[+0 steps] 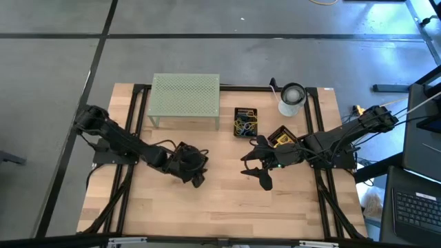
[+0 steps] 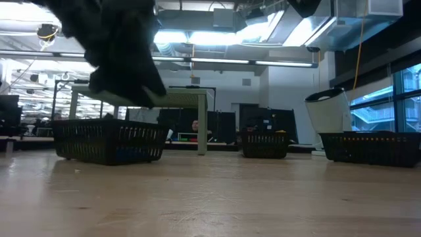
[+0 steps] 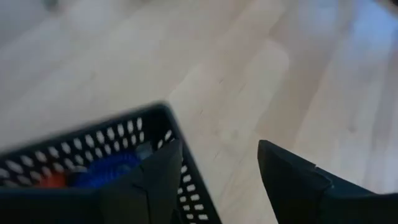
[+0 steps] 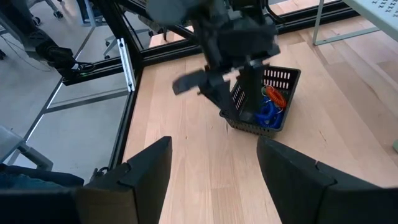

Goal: Pick & Place Office Desk Supplies
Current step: Put the left black bin on the shelf

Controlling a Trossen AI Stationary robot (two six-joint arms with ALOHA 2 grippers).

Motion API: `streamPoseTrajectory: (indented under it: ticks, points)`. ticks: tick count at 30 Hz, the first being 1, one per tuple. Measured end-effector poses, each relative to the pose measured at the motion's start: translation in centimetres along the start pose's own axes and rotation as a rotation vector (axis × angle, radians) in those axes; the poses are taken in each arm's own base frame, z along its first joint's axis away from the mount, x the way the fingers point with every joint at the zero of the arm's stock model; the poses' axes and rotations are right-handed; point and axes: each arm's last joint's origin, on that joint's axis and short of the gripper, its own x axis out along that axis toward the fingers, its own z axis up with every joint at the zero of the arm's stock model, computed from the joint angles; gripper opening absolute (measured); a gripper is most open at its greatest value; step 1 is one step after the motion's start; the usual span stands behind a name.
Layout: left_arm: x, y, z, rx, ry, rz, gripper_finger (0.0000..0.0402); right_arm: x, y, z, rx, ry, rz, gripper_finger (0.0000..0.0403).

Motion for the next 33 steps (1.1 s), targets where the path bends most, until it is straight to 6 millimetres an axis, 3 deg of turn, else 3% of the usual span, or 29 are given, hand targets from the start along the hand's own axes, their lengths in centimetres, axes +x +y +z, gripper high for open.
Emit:
streamPoseTrajectory:
  ticks: [4, 10, 18, 24, 28, 33]
  points:
    - [1.3, 0.3, -0.8, -0.052, -0.006, 0.075, 0.0216, 0.0, 0.0, 0.0, 0.0, 0.0, 0.0, 0.0237]
    - [1.8, 0.0, -0.3, -0.057, 0.04, 0.205, 0.022, 0.0, 0.0, 0.0, 0.0, 0.0, 0.0, 0.0237]
    - [4.1, -1.7, 0.2, 0.002, 0.153, 0.347, 0.022, 0.0, 0.0, 0.0, 0.0, 0.0, 0.0, 0.0237]
    - [4.4, -3.0, 1.0, 0.034, 0.255, 0.415, 0.0218, 0.0, 0.0, 0.0, 0.0, 0.0, 0.0, 0.0237]
    - [4.5, -3.2, 0.5, 0.069, 0.295, 0.414, 0.0194, 0.0, 0.0, 0.0, 0.0, 0.0, 0.0, 0.0237]
    - [4.3, -3.1, -0.3, 0.083, 0.35, 0.403, 0.0136, 0.0, 0.0, 0.0, 0.0, 0.0, 0.0, 0.0237]
